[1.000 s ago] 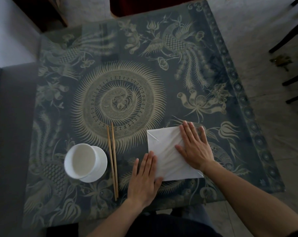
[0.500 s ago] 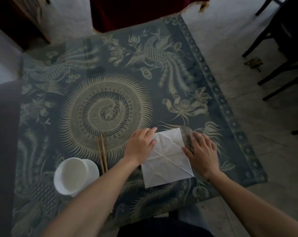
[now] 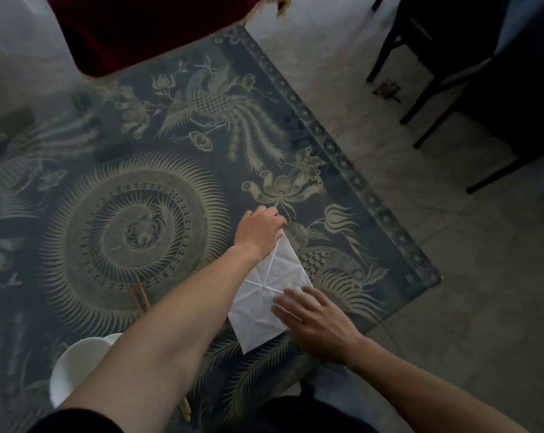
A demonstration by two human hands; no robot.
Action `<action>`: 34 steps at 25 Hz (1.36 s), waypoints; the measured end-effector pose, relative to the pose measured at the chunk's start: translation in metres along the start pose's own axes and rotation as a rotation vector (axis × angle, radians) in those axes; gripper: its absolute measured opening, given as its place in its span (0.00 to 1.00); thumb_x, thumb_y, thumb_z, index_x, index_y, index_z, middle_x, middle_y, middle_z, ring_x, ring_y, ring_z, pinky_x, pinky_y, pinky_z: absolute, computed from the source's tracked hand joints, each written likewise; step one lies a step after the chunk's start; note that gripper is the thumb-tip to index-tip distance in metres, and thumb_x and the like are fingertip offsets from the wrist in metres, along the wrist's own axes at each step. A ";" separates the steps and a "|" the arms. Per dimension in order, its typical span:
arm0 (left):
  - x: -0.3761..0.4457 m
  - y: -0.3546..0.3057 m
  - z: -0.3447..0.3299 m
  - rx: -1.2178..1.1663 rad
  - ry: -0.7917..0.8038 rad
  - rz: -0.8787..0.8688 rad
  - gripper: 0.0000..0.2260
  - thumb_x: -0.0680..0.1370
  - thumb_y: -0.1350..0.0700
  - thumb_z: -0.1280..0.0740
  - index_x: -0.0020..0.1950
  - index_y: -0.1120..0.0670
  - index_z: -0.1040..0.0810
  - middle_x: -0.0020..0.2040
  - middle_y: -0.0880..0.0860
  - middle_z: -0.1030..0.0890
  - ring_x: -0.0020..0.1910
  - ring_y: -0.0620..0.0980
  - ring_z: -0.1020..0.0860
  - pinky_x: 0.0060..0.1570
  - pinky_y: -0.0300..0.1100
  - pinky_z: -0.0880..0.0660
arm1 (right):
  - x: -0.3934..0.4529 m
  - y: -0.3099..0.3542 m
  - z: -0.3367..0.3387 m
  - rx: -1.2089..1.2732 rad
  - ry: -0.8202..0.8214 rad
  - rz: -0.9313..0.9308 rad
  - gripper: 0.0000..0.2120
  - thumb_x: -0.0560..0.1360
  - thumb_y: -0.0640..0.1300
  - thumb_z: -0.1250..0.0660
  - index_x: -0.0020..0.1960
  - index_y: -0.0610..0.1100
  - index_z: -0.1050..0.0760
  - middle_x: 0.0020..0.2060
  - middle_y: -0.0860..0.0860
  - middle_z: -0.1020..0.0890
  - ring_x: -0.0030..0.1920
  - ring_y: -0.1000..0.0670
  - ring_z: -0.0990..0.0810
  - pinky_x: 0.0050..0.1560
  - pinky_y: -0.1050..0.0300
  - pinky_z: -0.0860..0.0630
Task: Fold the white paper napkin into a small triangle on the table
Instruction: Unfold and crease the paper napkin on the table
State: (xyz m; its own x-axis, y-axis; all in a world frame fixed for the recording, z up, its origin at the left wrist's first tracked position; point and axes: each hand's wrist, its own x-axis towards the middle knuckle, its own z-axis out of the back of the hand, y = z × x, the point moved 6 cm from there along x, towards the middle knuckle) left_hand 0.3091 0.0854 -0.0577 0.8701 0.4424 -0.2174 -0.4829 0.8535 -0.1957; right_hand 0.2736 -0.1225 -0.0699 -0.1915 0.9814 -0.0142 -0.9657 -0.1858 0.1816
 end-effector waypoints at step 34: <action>-0.041 0.034 0.036 -0.703 0.078 0.057 0.04 0.74 0.58 0.27 0.47 0.51 0.16 0.42 0.45 0.17 0.42 0.39 0.20 0.47 0.32 0.26 | 0.026 0.016 -0.007 0.026 0.172 -0.203 0.30 0.76 0.54 0.36 0.75 0.44 0.36 0.75 0.43 0.35 0.74 0.41 0.38 0.70 0.39 0.36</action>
State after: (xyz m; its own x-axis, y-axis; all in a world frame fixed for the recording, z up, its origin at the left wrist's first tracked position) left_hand 0.2608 0.1060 -0.0207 0.8448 0.4373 -0.3083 -0.4995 0.4380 -0.7474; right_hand 0.2522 -0.1003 -0.0742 -0.0231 0.9754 -0.2191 -0.9829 0.0179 0.1830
